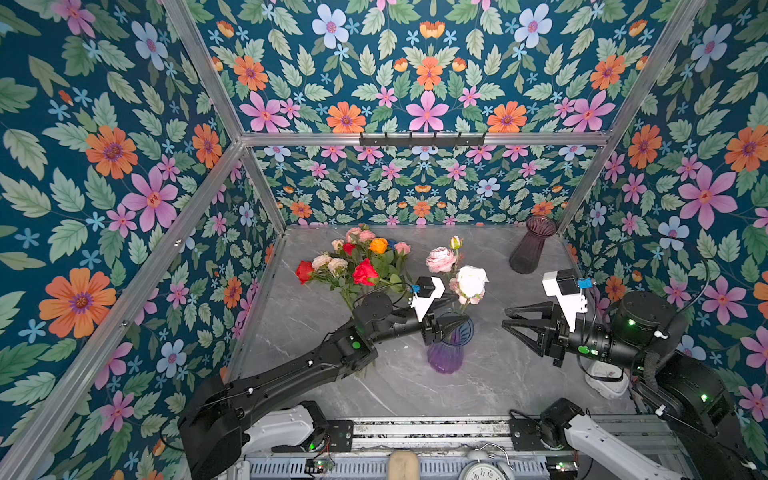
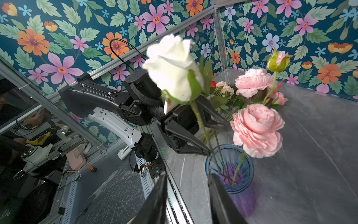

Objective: Arrange the flowers into the vase
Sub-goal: 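Lower the white rose stem into the purple vase with the left gripper, then open the left gripper and draw it back from the vase, then lower the left gripper onto the rose pile stems and close it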

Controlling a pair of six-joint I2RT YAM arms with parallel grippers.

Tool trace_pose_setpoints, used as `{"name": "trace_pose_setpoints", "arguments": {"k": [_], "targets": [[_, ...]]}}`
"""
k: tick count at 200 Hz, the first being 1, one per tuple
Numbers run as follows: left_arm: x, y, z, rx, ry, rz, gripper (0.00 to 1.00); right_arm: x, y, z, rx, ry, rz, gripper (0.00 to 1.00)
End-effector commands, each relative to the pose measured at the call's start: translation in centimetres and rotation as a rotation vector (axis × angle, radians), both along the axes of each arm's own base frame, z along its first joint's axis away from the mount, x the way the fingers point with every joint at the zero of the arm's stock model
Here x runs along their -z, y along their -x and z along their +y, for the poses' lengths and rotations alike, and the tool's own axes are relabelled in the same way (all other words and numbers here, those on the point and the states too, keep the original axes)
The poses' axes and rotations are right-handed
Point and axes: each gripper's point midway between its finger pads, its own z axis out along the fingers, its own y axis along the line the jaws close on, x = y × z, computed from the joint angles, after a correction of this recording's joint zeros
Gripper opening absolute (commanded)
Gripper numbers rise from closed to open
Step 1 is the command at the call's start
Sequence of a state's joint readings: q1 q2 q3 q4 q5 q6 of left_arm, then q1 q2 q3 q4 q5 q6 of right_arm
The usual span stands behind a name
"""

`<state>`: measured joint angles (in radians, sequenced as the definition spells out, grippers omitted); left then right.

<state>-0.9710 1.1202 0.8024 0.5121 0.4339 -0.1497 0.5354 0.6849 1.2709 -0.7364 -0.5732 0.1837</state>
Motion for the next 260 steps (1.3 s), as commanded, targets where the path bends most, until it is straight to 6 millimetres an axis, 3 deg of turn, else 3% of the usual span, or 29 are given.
{"name": "trace_pose_setpoints", "arguments": {"k": [1, 24, 47, 79, 108, 136, 160, 191, 225, 238, 260], "targets": [[-2.6, -1.0, 1.7, -0.114, 0.001, -0.028, 0.57, -0.2, -0.4, -0.2, 0.022, 0.004, -0.009, 0.37], [-5.7, -1.2, 4.1, -0.204, 0.009, -0.022, 0.59, 0.4, -0.8, -0.2, 0.042, 0.007, 0.015, 0.38], [-6.3, -2.2, 6.4, -0.323, -0.039, 0.058, 0.65, 1.0, -1.1, -0.1, 0.052, 0.004, 0.052, 0.38], [-3.7, -1.6, 5.4, -0.262, -0.152, 0.128, 0.69, 1.3, -1.4, 0.2, 0.053, -0.010, 0.085, 0.37], [-1.6, -2.1, 4.1, -0.244, -0.210, 0.177, 0.67, 0.6, -1.1, 0.1, 0.051, -0.038, 0.086, 0.37], [-3.0, -1.1, 4.2, -0.201, -0.144, 0.164, 0.70, 0.6, -0.7, -0.2, 0.056, -0.039, 0.092, 0.37], [-5.4, 1.3, 4.9, -0.104, -0.072, 0.146, 0.71, 1.4, -0.8, -0.2, 0.064, -0.028, 0.120, 0.37], [-8.4, 2.8, 9.5, -0.172, 0.045, 0.115, 0.74, 2.8, -1.7, 0.0, 0.090, -0.010, 0.175, 0.53], [-8.9, 2.8, 15.5, -0.364, 0.091, 0.165, 0.72, 3.4, -1.7, 0.1, 0.096, -0.029, 0.223, 0.77], [-7.8, 2.0, 17.5, -0.466, 0.094, 0.224, 0.70, 3.4, -1.8, 0.1, 0.107, -0.032, 0.237, 0.99], [-2.5, -0.8, 21.2, -0.748, 0.029, 0.407, 0.71, 4.8, -2.6, -0.2, 0.149, 0.001, 0.272, 0.99]]}}
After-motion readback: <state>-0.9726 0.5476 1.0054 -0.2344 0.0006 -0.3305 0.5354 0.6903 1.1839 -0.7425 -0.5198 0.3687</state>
